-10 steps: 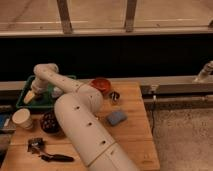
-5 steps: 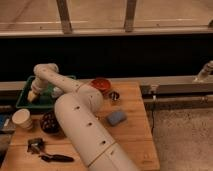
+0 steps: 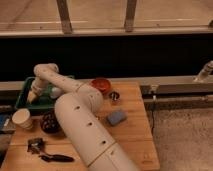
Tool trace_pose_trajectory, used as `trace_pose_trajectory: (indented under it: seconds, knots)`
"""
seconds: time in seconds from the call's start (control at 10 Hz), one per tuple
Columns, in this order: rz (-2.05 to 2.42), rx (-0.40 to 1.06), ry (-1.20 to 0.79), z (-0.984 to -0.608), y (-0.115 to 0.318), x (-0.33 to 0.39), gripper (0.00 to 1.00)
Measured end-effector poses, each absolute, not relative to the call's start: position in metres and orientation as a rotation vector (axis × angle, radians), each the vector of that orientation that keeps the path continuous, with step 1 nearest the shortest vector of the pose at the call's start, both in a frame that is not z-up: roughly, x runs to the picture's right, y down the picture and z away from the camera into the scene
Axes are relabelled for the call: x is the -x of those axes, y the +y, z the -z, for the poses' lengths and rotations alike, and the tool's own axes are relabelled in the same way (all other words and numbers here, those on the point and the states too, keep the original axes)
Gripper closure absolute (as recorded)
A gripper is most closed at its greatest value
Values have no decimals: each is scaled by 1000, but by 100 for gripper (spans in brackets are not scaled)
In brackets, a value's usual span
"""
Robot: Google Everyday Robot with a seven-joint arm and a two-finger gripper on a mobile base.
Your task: Wipe table surface with eraser
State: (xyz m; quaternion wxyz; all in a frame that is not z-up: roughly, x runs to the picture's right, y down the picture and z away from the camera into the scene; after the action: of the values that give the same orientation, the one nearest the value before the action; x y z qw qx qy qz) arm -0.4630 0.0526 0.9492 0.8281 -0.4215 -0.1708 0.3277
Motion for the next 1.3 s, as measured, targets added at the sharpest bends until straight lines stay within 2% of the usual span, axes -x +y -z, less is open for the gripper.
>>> trace_pose_trajectory:
  seconds: [0.2,1.3]
  knots:
    - [-694,859,-330,-955,54,458,100]
    - [-689,857,-329,-955,53,456,100]
